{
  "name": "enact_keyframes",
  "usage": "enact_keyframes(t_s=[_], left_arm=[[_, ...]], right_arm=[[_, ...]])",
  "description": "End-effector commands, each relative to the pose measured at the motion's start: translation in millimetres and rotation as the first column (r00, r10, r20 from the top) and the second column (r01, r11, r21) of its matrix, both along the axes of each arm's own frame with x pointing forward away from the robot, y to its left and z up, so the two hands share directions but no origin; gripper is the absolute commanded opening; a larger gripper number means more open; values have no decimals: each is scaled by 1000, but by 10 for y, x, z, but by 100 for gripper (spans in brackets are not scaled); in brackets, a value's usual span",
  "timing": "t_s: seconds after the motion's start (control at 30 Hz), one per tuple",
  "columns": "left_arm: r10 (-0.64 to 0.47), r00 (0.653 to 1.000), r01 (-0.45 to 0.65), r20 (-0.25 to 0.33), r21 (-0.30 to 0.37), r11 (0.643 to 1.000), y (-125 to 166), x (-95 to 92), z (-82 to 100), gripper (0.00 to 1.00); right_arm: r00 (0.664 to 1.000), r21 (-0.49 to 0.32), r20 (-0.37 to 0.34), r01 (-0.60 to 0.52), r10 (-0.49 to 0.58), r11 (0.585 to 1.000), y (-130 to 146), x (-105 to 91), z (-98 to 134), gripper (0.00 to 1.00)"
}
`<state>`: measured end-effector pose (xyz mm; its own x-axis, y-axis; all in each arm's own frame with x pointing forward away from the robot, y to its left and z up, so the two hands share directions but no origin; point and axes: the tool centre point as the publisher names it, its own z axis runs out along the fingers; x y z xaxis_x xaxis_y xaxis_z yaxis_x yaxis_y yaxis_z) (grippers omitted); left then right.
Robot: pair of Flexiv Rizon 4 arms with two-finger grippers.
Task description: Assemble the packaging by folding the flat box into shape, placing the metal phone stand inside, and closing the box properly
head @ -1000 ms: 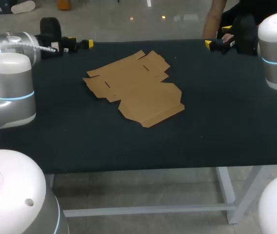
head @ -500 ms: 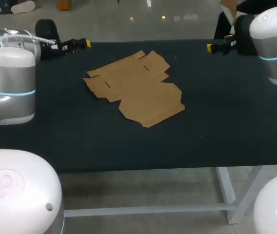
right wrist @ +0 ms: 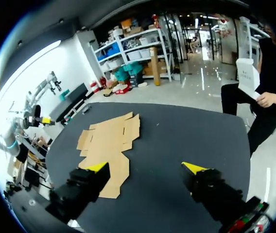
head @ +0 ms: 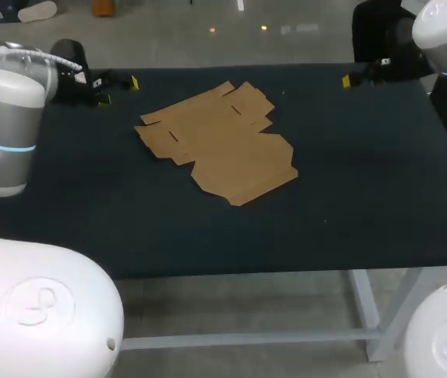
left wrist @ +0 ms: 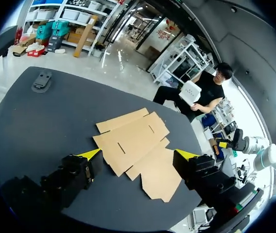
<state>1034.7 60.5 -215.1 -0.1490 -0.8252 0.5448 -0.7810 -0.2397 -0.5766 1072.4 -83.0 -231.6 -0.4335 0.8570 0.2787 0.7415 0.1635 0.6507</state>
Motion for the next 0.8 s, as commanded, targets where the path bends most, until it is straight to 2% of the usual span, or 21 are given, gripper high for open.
enact_keyframes(t_s=[0.03, 0.53, 0.6, 0.63, 0.73, 0.8], left_arm=[[-14, 985, 32, -174, 100, 995, -88, 3, 24, 100], [-14, 985, 32, -174, 100, 995, -88, 3, 24, 100], [-4, 979, 22, -203, 87, 996, -144, -33, 2, 100], [36, 971, -19, -235, 72, 997, -171, -56, -15, 100], [19, 963, -20, -268, 0, 1000, -177, -150, -43, 100], [20, 957, -31, -289, -34, 999, -175, -197, -58, 100]], right_arm=[[980, -85, -190, -70, 53, 994, -13, 62, 15, 100], [980, -85, -190, -70, 53, 994, -13, 62, 15, 100], [980, -85, -190, -70, 53, 994, -13, 62, 15, 100], [979, -94, -195, -70, 51, 993, 20, 50, 13, 100], [963, -72, -268, -51, 30, 996, 42, 48, -38, 100], [927, -79, -372, 10, -39, 997, 0, 107, -102, 100]])
